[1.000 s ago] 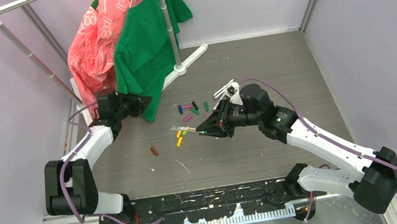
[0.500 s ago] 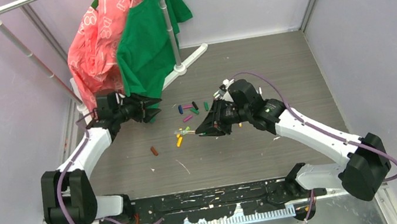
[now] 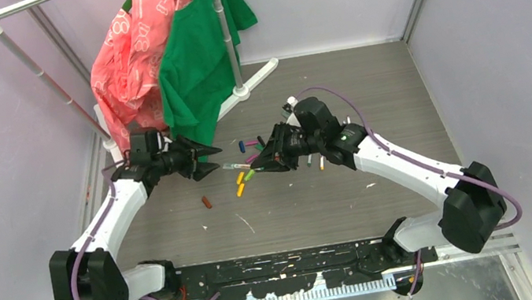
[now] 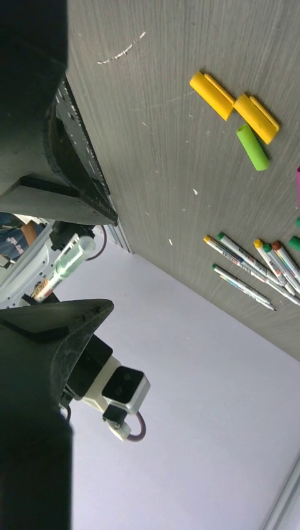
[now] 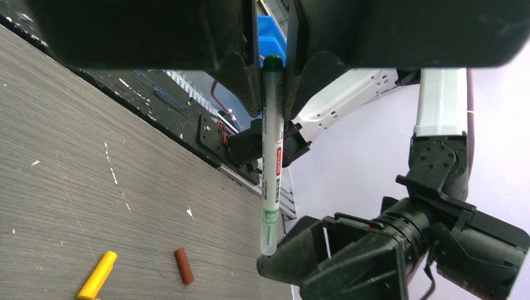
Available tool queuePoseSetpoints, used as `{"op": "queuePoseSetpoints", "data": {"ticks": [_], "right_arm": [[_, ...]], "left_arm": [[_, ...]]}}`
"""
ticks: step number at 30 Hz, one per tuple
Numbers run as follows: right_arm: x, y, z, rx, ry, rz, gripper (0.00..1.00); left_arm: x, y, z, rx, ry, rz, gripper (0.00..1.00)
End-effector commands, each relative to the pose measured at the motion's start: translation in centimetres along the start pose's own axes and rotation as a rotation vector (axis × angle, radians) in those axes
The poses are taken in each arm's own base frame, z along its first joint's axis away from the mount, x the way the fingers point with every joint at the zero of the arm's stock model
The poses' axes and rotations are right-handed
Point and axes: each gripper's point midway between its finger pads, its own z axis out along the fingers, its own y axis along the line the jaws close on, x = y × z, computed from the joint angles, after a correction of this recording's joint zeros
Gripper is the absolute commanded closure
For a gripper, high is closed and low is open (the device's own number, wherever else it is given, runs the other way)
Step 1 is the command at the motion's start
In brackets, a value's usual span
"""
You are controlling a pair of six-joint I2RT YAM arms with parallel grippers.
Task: Open the pen caps
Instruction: Open the pen cap from the pen.
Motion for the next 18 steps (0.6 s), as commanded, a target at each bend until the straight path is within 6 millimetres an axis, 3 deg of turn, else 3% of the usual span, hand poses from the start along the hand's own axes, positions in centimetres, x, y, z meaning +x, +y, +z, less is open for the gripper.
{"op": "queuePoseSetpoints", "data": {"ticks": [1, 10, 18], "right_arm": [[-1.2, 3.9, 0.0, -0.107, -0.032, -0.063, 0.99], [-2.2, 4.9, 1.4, -0.135, -0.021, -0.056, 0.99], [-2.3, 5.8, 2.0, -0.163, -0.003, -0.044, 0.99]], "left_arm": [[1.5, 0.4, -0.7, -0.001, 0.043, 0.018, 0.52], [1.9, -0.1, 0.1, 0.011, 0.048, -0.001, 0.51], [1.0, -0.7, 1.5, 0.014, 0.002, -0.053, 0.51]]}}
